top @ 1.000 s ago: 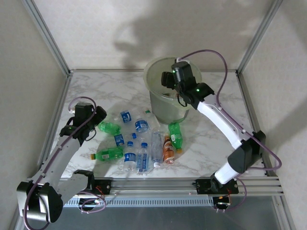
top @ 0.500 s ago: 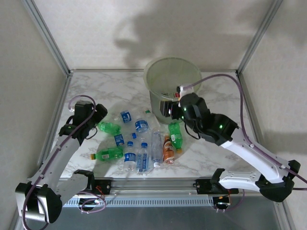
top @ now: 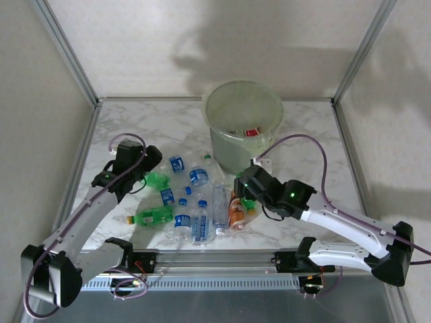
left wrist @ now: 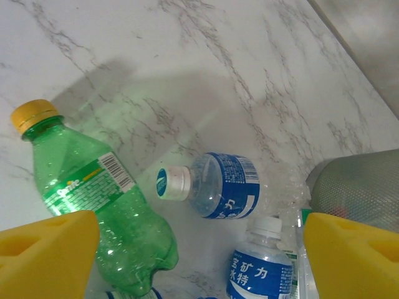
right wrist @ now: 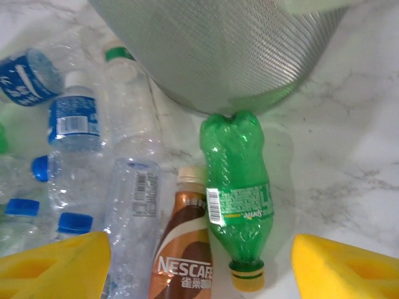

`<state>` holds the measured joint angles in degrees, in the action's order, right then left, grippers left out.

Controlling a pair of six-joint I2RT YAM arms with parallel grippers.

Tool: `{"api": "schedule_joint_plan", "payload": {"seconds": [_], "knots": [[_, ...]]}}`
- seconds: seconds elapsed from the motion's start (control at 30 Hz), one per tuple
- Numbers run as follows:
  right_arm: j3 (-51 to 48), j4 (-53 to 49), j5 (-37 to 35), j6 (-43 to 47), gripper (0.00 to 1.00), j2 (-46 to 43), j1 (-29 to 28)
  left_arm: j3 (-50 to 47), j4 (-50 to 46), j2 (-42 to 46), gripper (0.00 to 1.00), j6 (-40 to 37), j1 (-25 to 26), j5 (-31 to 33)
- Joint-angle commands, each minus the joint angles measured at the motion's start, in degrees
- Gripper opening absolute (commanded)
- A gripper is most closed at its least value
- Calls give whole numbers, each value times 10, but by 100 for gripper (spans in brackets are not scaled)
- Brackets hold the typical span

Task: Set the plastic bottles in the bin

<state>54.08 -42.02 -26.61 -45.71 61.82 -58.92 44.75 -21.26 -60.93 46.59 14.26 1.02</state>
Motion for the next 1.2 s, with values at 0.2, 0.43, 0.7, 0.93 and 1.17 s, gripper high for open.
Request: {"api": "schedule_joint_plan", "payload": {"seconds": [0.2,0.43,0.7,0.93,1.17], "knots": [[-58,35,74,-40,76,35,62,18,51,-8,85,1,8,3],[-102,110,122,-9,82,70,102,10,65,-9,85,-10,8,-9],[-112,154,128,13,78,138,134,11,80,-12,85,-8,8,-15],[-114,177,141,47,77,184,151,-12,90,-1,84,5,8,-14],[-118,197,148,54,75,206,166,-20,100,-6,84,11,10,-20]]}}
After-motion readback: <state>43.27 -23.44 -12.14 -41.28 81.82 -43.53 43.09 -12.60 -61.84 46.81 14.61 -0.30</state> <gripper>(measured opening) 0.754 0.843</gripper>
